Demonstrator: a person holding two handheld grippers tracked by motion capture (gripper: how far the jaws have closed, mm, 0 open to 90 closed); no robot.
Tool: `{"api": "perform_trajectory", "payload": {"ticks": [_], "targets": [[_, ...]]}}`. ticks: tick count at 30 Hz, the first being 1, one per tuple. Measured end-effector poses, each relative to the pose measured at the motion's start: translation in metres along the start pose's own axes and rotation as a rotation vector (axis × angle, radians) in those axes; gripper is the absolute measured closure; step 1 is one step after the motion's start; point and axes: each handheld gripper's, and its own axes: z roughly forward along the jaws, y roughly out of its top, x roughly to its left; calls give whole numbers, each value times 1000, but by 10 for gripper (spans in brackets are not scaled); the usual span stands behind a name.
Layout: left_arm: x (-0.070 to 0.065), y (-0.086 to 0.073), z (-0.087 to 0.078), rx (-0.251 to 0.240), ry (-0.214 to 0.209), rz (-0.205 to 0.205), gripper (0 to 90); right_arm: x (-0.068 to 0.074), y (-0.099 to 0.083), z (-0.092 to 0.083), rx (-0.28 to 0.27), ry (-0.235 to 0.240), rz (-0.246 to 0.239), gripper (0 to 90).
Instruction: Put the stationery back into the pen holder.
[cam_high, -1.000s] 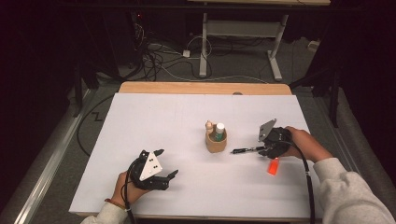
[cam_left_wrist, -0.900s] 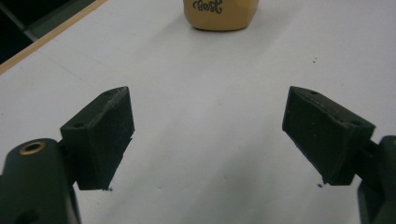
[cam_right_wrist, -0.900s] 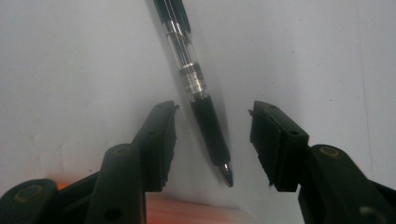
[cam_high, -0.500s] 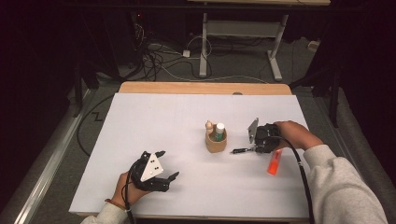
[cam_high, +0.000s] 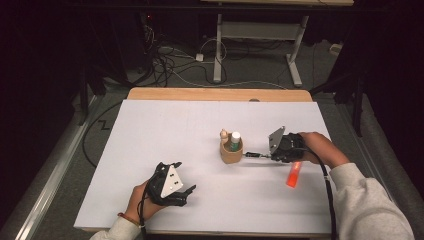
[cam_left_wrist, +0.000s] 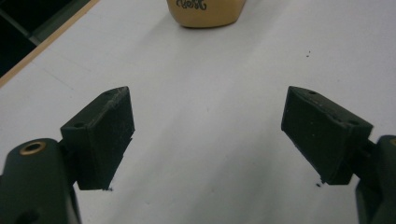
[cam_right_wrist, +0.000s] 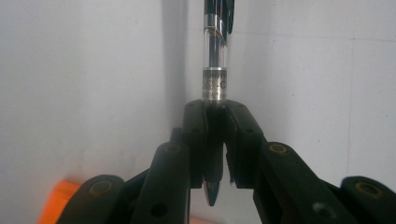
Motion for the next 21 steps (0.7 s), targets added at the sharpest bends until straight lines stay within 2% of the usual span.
{"api": "perform_trajectory", "payload": {"ticks": [3,6,8,9,10,11,13,16,19,21], "targets": [[-5,8,3,-1,26,44,166,7,4,-9,4,-14,48,799],[-8,14,6,-13,26,67,166,16,5,-21,-50,2,77,800],[-10,17,7,-19,23,77,166,22,4,-29,-68,-11,94,800],[-10,18,8,-22,23,78,166,23,3,-32,-92,-13,84,800],[-10,19,8,-23,25,84,166,25,3,-35,-109,-14,96,800],[-10,20,8,-26,27,83,166,28,3,-38,-111,-14,113,800],[-10,22,9,-32,33,88,166,31,5,-41,-121,-18,110,800],[-10,25,11,-35,44,109,166,38,16,-45,-113,-18,128,800],[-9,28,12,-40,46,116,166,41,32,-47,-98,-14,120,800],[-9,29,13,-42,52,125,166,43,43,-47,-83,-10,130,799]]}}
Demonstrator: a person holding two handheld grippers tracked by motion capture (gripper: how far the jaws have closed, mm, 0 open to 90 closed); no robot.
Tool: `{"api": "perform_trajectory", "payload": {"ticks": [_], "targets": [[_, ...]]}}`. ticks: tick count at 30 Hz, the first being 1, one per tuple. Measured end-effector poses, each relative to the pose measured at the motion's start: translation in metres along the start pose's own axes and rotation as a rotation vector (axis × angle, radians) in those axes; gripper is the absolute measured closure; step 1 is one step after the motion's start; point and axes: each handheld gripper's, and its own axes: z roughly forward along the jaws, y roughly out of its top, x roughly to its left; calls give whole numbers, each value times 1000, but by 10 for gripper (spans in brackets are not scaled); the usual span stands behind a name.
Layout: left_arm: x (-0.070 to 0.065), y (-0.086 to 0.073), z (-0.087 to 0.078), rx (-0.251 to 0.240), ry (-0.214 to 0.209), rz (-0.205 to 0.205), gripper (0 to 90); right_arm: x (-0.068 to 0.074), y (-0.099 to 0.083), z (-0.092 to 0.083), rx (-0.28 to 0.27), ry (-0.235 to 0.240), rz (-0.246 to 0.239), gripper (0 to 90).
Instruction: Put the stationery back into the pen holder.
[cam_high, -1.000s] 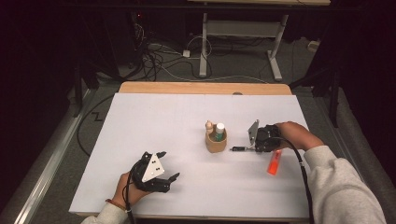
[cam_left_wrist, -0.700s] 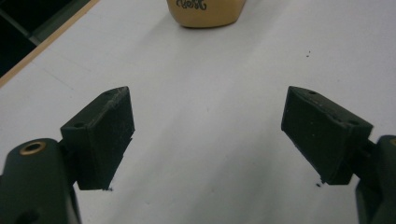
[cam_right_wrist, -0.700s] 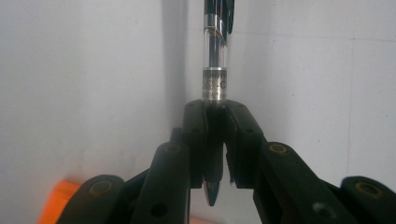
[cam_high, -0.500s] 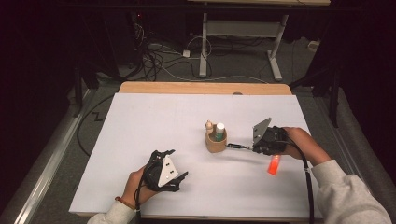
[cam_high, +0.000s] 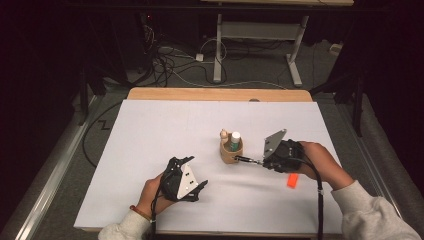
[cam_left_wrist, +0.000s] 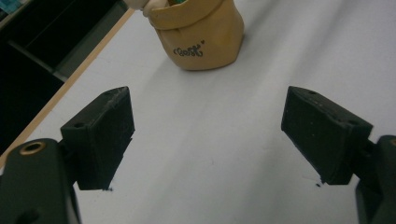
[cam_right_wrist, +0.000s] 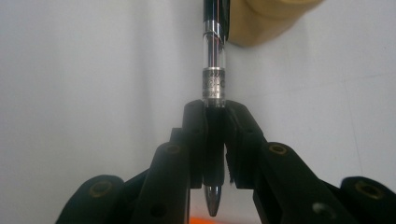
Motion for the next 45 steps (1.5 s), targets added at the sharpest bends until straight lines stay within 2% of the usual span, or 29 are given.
{"api": "perform_trajectory", "payload": {"ticks": [5,6,9,11,14,19,22,25,27,28,32,35,36,38,42,45], "targets": [[0,4,1,-6,9,22,167,8,35,5,37,22,1,800],[0,5,1,-9,12,22,168,8,42,7,50,24,-15,799],[2,7,1,-18,17,21,168,9,59,13,89,31,-19,800],[2,8,1,-24,25,25,168,10,69,17,107,27,-38,800],[3,9,1,-26,30,32,169,10,81,21,120,28,-44,800],[6,13,1,-44,40,16,183,7,100,29,144,33,-41,800],[6,16,4,-32,63,29,190,4,114,31,152,38,-38,800],[5,20,7,-22,99,50,213,1,127,34,189,38,-37,800],[6,22,8,-21,101,50,221,0,135,35,189,38,-37,800],[6,22,9,-17,119,48,244,-1,138,35,196,39,-40,800],[9,23,11,-6,146,49,304,-1,153,33,205,53,-40,800],[8,24,12,7,180,78,344,-3,163,31,226,53,-42,800],[7,24,12,11,184,91,389,-5,165,30,240,57,-39,800],[7,25,13,17,197,107,400,-6,170,30,255,54,-43,800],[7,25,13,22,196,128,488,-4,177,28,267,73,-52,800],[6,26,13,24,194,144,596,-3,181,29,294,60,-60,800]]}}
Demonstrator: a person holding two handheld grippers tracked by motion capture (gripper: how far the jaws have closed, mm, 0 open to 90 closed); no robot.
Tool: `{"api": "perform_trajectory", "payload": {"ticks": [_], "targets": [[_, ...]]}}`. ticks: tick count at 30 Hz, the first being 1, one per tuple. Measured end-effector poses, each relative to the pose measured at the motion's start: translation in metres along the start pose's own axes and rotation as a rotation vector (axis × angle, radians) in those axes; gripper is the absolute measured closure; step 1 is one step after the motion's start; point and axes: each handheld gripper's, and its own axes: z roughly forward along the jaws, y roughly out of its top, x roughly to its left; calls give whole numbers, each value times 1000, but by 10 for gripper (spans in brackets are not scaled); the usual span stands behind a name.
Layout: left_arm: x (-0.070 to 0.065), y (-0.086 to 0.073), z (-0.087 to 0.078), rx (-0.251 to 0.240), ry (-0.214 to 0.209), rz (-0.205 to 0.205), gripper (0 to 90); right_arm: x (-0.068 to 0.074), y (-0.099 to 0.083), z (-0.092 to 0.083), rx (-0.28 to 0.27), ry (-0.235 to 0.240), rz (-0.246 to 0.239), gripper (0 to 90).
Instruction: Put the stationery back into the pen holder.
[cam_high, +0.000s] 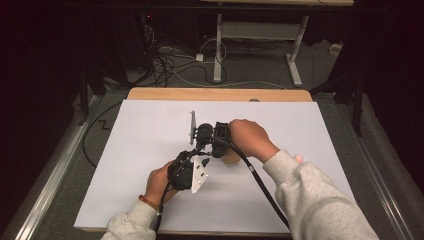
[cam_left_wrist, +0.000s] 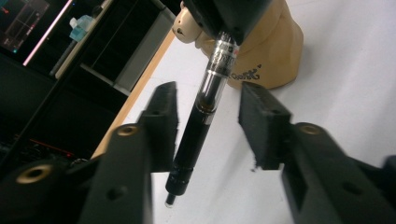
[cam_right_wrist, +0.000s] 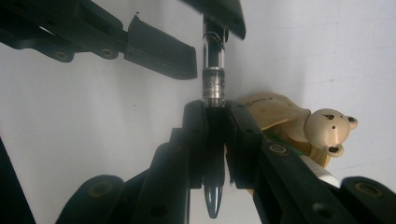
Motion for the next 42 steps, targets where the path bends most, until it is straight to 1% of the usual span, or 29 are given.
{"api": "perform_trajectory", "payload": {"ticks": [1,2,3,5,8,10,11,12,15,16,20,22,23,24,25,27,28,29,30,31,32,33,35,37,38,39,40,41,42], "targets": [[0,1,0,4,-4,7,627,0,0,0,3,-1,2,800],[0,1,0,18,4,24,629,0,1,1,6,-7,1,800],[-1,1,0,12,6,23,656,0,2,1,13,-5,0,799],[-1,2,1,7,4,18,669,1,3,2,22,-8,-1,799],[-3,3,2,11,1,37,720,0,3,1,16,-9,-5,799],[-4,4,3,14,0,45,744,0,3,0,3,-7,4,799],[-5,5,4,16,-8,50,752,0,3,0,5,-5,7,799],[-6,6,5,18,-2,53,760,1,3,1,12,-7,5,799],[-6,6,5,20,-4,44,761,1,3,1,14,-13,5,798],[-6,5,5,14,-4,35,761,1,3,1,11,-14,4,798],[-4,6,3,27,-7,59,765,1,0,0,-9,-7,9,791],[-5,6,4,6,-9,39,765,0,-3,-1,-20,5,10,786],[-5,6,3,14,-7,41,765,0,-4,-2,-26,9,10,772],[-5,6,3,14,-7,40,765,1,-6,-3,-39,16,11,707],[-4,5,3,7,-8,25,765,1,-7,-5,-46,17,8,673],[-2,4,3,9,-15,16,765,0,-13,-10,-90,-1,20,661],[-1,3,2,5,-9,5,765,-1,-18,-13,-115,-8,23,609],[1,2,1,14,-14,10,765,-1,-24,-16,-160,-26,31,597],[1,1,2,8,-14,-1,765,-1,-29,-19,-188,-36,43,582],[1,0,2,9,-15,-8,765,1,-34,-21,-219,-38,44,572],[2,-1,2,12,-22,-11,765,1,-40,-23,-250,-37,35,537],[3,-2,3,12,-22,-18,765,2,-45,-23,-288,-57,45,518],[4,-4,3,16,-21,-23,765,3,-57,-25,-346,-74,76,498],[5,-5,2,21,-19,-21,765,5,-67,-26,-403,-108,83,477],[6,-6,1,18,-23,-30,765,5,-74,-26,-431,-121,97,469],[7,-7,1,18,-23,-35,765,7,-82,-26,-478,-134,108,451],[7,-7,1,20,-22,-36,765,8,-89,-27,-519,-162,114,433],[8,-8,2,18,-27,-45,765,10,-95,-27,-544,-177,130,435],[9,-9,2,17,-28,-51,765,11,-104,-26,-586,-189,161,435]]}}
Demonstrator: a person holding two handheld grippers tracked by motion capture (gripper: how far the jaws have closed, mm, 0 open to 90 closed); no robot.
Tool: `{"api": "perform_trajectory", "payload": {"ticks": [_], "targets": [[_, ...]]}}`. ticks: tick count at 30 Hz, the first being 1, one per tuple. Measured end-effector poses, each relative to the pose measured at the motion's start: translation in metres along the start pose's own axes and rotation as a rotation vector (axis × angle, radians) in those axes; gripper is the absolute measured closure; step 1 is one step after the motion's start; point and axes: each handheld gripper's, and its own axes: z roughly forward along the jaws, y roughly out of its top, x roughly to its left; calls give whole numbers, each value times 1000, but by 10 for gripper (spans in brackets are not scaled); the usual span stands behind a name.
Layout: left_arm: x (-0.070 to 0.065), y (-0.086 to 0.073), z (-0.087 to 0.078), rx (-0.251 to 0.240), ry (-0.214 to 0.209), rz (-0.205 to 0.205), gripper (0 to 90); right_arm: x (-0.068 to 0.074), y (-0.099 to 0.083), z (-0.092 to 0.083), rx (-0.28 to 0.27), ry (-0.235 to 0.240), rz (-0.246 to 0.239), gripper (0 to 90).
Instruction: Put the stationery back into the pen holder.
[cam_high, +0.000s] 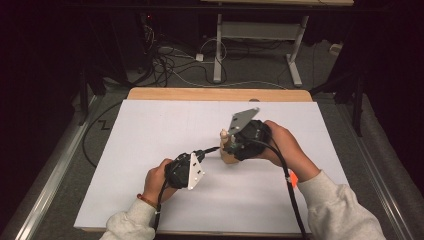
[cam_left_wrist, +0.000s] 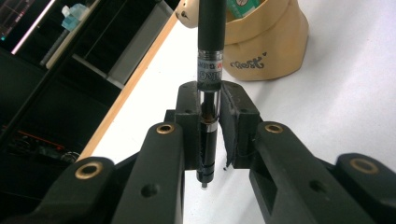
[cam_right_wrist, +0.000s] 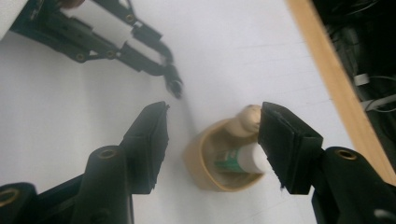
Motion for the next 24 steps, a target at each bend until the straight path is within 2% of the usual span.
{"api": "perform_trajectory", "payload": {"ticks": [1,2,6,9,13,17,24], "targets": [[1,-1,0,1,-2,-4,765,1,-6,-4,-29,-18,14,432],[1,-1,0,0,-4,-10,765,1,-12,-8,-61,-44,6,423],[3,-2,-1,-10,-7,-24,765,6,-37,-18,-170,-125,50,397],[4,-2,0,-13,-11,-35,765,10,-55,-23,-217,-176,54,373],[7,-3,-1,-23,-18,-58,765,17,-81,-26,-309,-204,92,356],[11,-3,-2,-40,-26,-91,765,22,-104,-27,-357,-231,124,339],[20,-3,-4,-87,-57,-176,765,33,-143,-32,-389,-288,146,316]]}}
